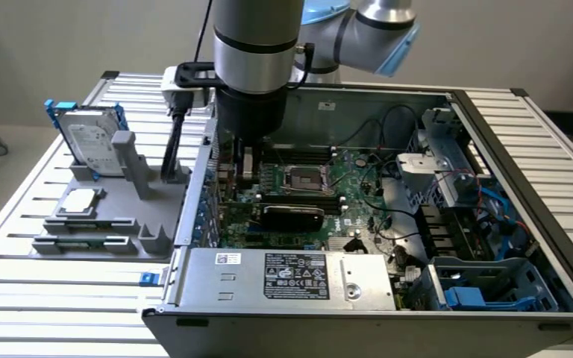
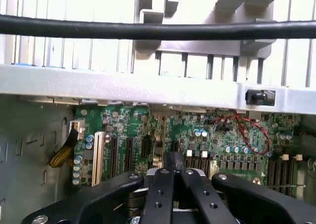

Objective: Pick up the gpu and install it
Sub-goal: 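Insert the gpu into the slot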

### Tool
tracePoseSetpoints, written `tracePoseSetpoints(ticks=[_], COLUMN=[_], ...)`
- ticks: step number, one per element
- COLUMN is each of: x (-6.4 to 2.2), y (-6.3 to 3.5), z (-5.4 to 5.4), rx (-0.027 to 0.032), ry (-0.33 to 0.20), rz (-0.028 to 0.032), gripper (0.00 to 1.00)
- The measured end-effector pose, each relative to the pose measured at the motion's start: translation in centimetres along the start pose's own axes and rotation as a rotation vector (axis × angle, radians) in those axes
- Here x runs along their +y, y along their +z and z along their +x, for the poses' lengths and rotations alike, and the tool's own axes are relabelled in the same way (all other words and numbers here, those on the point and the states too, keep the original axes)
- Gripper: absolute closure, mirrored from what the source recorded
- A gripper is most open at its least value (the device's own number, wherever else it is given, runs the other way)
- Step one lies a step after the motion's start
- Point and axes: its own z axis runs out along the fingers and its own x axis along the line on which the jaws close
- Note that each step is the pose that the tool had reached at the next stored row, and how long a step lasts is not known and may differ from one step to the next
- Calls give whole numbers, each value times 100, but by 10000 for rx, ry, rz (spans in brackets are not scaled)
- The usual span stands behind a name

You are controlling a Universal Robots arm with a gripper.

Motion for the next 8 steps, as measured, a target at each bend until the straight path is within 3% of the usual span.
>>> tracePoseSetpoints(ticks=[8], x=[156], y=[12], z=[31], rx=[-5], ry=[3], rz=[-61], gripper=[89])
